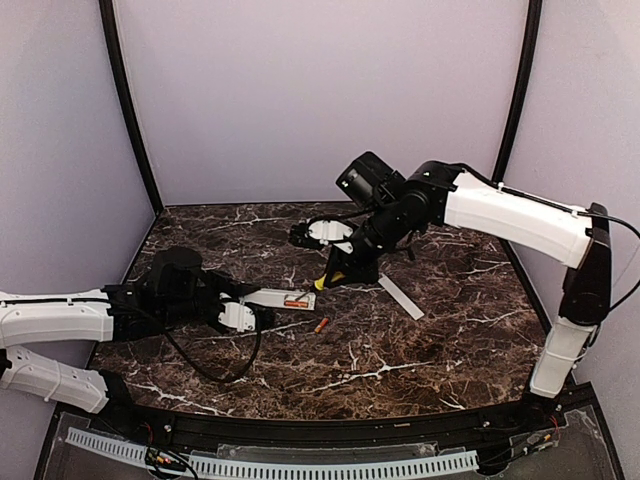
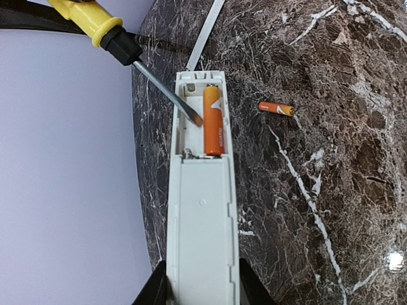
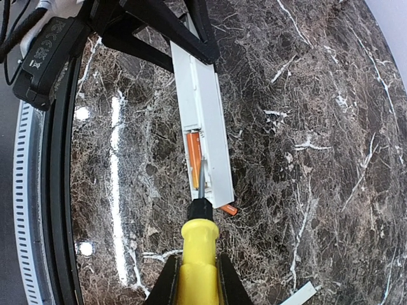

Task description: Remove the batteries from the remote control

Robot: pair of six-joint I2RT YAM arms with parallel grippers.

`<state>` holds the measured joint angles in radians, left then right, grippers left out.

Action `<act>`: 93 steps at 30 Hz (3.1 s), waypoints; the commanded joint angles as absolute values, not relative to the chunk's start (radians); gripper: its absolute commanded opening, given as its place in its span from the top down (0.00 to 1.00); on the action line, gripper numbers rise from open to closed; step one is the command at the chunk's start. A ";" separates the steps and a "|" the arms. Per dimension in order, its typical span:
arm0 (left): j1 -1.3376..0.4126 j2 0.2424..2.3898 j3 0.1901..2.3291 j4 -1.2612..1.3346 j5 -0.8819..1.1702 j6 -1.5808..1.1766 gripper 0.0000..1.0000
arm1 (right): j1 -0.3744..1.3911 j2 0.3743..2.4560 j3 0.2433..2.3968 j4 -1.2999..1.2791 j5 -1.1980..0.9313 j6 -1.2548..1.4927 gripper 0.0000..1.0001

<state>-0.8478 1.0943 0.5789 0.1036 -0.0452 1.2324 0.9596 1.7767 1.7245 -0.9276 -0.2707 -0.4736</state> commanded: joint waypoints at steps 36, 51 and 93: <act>-0.860 1.128 0.560 0.155 -0.043 1.216 1.00 | 0.934 1.910 1.661 -0.876 -0.421 -0.407 1.00; -0.860 1.134 0.551 0.167 -0.039 1.217 0.99 | 0.902 1.869 1.563 -0.859 -0.391 -0.425 1.00; -0.869 1.177 0.486 0.319 -0.110 1.323 1.00 | 0.815 2.025 1.634 -0.758 -0.507 -0.162 1.00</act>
<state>-0.8558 1.1839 0.4835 0.1699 -0.1234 1.3041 0.8246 1.9842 1.6360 -0.7727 -0.5724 -0.2138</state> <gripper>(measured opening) 0.293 0.141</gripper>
